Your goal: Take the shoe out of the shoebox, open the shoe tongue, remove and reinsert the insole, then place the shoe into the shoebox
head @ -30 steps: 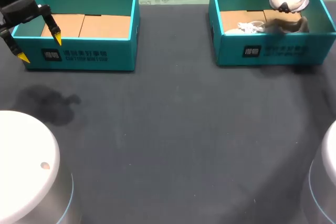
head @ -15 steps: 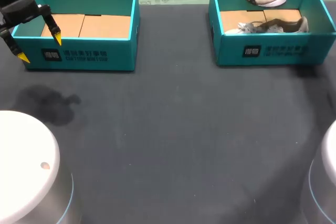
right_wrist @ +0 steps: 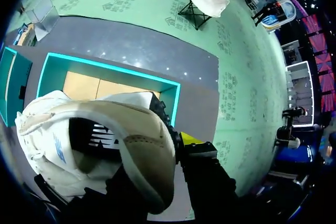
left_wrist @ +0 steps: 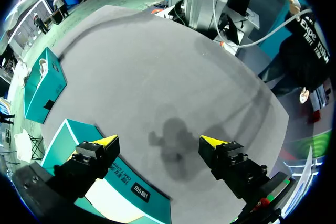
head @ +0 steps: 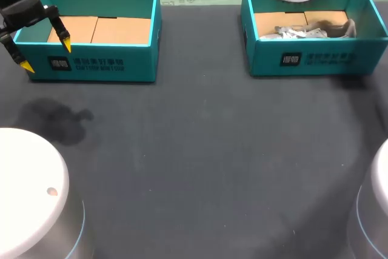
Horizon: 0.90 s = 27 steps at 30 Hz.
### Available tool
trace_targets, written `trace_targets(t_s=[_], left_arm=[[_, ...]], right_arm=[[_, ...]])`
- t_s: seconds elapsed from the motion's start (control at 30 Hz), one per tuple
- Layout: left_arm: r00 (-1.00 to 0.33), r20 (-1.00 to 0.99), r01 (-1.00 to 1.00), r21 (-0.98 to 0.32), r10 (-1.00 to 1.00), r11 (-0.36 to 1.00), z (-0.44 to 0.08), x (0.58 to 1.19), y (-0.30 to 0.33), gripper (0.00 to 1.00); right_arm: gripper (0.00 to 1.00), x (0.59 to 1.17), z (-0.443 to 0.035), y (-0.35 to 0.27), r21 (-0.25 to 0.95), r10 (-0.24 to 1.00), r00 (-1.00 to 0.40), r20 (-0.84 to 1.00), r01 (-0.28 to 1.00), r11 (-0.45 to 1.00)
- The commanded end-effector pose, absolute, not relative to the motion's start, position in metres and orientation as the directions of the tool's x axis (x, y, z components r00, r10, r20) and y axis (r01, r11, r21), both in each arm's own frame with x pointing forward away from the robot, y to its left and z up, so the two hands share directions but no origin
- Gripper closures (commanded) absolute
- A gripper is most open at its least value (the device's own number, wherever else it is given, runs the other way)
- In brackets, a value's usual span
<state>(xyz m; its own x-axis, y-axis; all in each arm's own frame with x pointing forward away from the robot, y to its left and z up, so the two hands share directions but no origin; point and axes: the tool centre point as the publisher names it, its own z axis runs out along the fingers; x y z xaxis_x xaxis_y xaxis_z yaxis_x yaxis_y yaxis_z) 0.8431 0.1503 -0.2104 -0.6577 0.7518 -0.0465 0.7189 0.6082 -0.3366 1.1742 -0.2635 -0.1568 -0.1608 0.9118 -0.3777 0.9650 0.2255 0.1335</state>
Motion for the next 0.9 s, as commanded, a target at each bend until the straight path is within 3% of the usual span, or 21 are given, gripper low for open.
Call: trace_targets(t_s=[0.03, 0.23, 0.37, 0.53, 0.9], left_arm=[[-0.657, -0.044, 0.719, -0.336, 0.752, 0.609, -0.210, 0.843, 0.150, 0.00], [-0.657, -0.044, 0.719, -0.336, 0.752, 0.609, -0.210, 0.843, 0.150, 0.00], [-0.657, -0.044, 0.719, -0.336, 0.752, 0.609, -0.210, 0.843, 0.150, 0.00], [-0.657, -0.044, 0.719, -0.336, 0.752, 0.609, -0.210, 0.843, 0.150, 0.00], [-0.657, -0.044, 0.719, -0.336, 0.752, 0.609, -0.210, 0.843, 0.150, 0.00]], right_arm=[[1.00, 1.170, -0.154, -0.263, 0.139, 0.911, -0.159, -0.380, 0.964, 0.226], [1.00, 1.169, -0.159, -0.263, 0.153, 0.920, -0.136, -0.368, 0.967, 0.204], [1.00, 1.162, -0.176, -0.266, 0.196, 0.955, -0.020, -0.297, 0.977, 0.081], [1.00, 1.154, -0.185, -0.266, 0.241, 0.919, 0.187, -0.347, 0.965, -0.105], [1.00, 1.154, -0.185, -0.266, 0.241, 0.919, 0.187, -0.347, 0.965, -0.105]])
